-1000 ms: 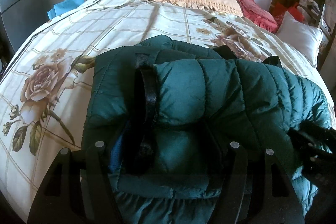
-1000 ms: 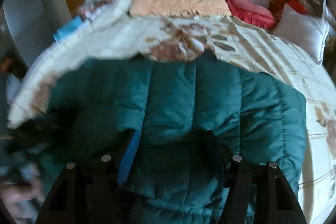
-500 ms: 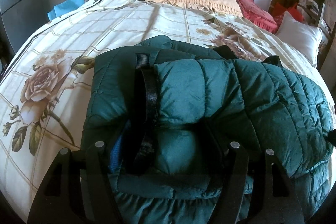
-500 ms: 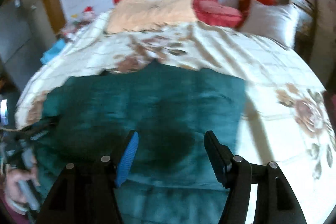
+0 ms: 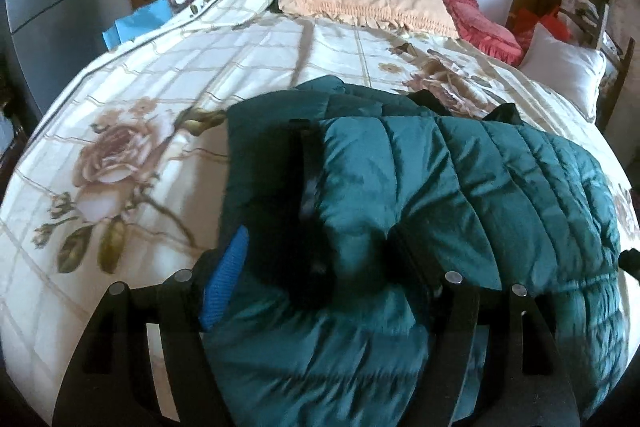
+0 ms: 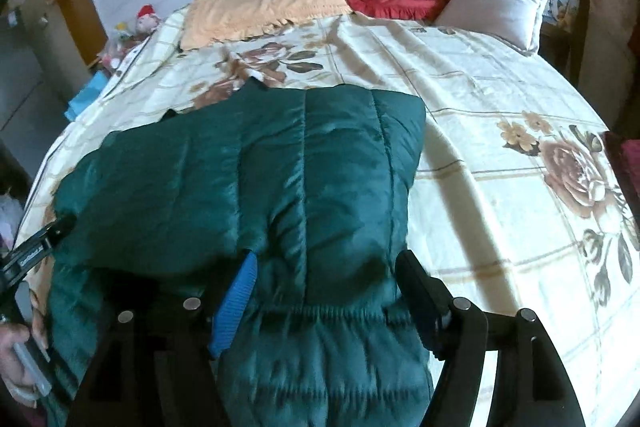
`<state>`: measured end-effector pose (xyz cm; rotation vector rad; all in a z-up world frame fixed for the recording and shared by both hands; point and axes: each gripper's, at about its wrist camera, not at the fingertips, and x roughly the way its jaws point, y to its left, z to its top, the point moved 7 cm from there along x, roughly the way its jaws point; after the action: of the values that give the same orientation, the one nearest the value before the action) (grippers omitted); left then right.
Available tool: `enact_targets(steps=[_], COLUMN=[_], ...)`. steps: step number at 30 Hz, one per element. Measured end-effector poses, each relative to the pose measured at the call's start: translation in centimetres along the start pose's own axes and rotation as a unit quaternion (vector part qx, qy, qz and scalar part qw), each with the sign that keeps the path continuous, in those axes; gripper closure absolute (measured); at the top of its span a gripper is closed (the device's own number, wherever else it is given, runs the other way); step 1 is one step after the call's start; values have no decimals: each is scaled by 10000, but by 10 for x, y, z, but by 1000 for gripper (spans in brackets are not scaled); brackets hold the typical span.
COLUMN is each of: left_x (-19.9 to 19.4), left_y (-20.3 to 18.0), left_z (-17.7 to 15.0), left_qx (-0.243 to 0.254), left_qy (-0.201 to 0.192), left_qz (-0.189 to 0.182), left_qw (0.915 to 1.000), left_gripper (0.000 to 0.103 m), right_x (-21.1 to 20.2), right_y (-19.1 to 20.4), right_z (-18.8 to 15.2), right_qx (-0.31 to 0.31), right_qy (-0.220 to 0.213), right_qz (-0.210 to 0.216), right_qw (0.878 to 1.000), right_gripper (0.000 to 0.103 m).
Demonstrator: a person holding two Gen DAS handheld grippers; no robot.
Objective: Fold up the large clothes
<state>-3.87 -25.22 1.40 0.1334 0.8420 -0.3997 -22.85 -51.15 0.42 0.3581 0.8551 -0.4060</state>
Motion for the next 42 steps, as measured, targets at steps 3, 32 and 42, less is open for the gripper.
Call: enact_targets(steps=[3, 32, 42], left_x=[-14, -72, -90], left_y=[5, 42, 51], left_z=[-7, -88, -119], left_qx=[-12, -194, -153], left_qy=[-39, 184, 334], left_qz=[-26, -141, -132], left_qw=[10000, 9995, 9992], left_gripper=[31, 31, 31], right_x=[-8, -19, -30], right_y=[1, 89, 100], right_z=[-8, -72, -101], right_qx=[-8, -561, -844], right_qy=[12, 596, 822], right_qz=[34, 989, 1048], right_qw=[10000, 9917, 9875], right_gripper=[32, 32, 32])
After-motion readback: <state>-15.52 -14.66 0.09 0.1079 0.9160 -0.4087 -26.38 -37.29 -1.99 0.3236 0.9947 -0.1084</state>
